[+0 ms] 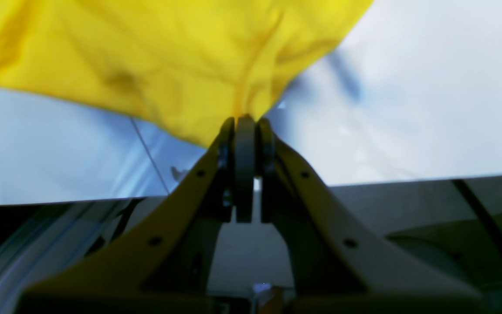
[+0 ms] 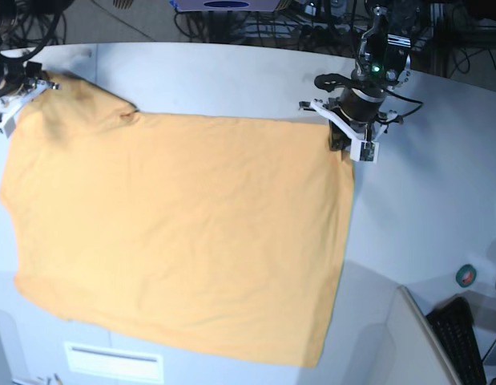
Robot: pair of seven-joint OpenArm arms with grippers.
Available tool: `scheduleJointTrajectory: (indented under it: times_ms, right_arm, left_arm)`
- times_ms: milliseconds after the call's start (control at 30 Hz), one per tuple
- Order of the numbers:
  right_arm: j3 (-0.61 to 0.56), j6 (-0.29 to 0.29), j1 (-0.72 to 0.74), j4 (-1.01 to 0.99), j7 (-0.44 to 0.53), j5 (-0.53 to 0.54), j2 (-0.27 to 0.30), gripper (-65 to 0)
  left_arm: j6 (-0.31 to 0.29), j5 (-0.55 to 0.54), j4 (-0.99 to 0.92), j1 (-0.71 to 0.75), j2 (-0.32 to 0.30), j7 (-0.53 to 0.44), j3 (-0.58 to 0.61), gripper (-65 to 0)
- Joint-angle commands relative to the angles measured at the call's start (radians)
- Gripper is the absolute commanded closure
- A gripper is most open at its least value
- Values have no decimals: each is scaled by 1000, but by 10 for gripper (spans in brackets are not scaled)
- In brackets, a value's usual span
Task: Layout the t-shirt on the table in an organized manner, then fold the t-shirt properly
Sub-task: 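Drag the held shirt edge away from the robot with both grippers, flattening it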
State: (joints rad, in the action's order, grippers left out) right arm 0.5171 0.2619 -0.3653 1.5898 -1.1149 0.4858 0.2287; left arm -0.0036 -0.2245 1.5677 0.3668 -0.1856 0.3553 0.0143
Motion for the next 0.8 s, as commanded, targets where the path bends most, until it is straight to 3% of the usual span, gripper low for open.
scheduleJointTrajectory:
  times_ms: [0, 300, 567, 767]
  right_arm:
    - [5, 1, -8, 40, 8, 6, 13, 0]
    - [7, 1, -74, 116, 9, 6, 7, 0]
    - [7, 1, -71, 114, 9, 6, 7, 0]
    - [5, 1, -71, 114, 9, 6, 7, 0]
  left_arm:
    - [1, -2, 15, 2, -5, -17, -3, 0]
    - [1, -5, 17, 48, -4, -20, -4, 0]
    - [1, -5, 15, 48, 61, -20, -72, 0]
    - [-2, -5, 21, 73, 56, -12, -86, 0]
